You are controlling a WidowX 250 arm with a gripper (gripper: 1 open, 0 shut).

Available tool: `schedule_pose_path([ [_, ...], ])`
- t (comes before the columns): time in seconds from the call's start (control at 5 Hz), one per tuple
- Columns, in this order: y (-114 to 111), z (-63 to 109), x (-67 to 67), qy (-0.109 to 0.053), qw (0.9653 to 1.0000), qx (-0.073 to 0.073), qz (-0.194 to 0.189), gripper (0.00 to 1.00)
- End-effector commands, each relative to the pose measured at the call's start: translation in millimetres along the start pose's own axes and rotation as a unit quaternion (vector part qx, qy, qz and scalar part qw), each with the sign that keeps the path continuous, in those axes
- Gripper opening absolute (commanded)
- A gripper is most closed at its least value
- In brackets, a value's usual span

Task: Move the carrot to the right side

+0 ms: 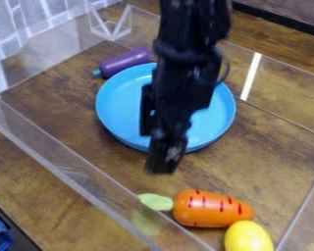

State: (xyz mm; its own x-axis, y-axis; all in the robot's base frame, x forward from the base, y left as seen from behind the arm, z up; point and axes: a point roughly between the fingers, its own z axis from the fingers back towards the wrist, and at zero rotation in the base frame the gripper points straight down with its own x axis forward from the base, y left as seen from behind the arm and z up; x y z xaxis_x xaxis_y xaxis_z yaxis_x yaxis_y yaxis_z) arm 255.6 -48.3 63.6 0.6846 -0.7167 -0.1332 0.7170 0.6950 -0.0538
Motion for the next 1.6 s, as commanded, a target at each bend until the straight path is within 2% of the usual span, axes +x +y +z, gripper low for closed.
schedule_pose_path([
  [0.0,-4.9,1.2,8.2,-0.031,0.9982,0.036,-0.036,1.00],
  [0.4,-7.3,-21.9,18.8,-0.050,0.9971,0.049,-0.028,1.00],
  [0.6,-8.5,-35.0,25.5,-0.056,0.9968,0.051,-0.024,1.00],
  [1.0,23.5,-34.7,14.8,-0.062,0.9968,0.050,0.005,1.00],
  [1.4,5.9,-31.4,30.9,-0.073,0.9951,0.048,0.046,1.00],
])
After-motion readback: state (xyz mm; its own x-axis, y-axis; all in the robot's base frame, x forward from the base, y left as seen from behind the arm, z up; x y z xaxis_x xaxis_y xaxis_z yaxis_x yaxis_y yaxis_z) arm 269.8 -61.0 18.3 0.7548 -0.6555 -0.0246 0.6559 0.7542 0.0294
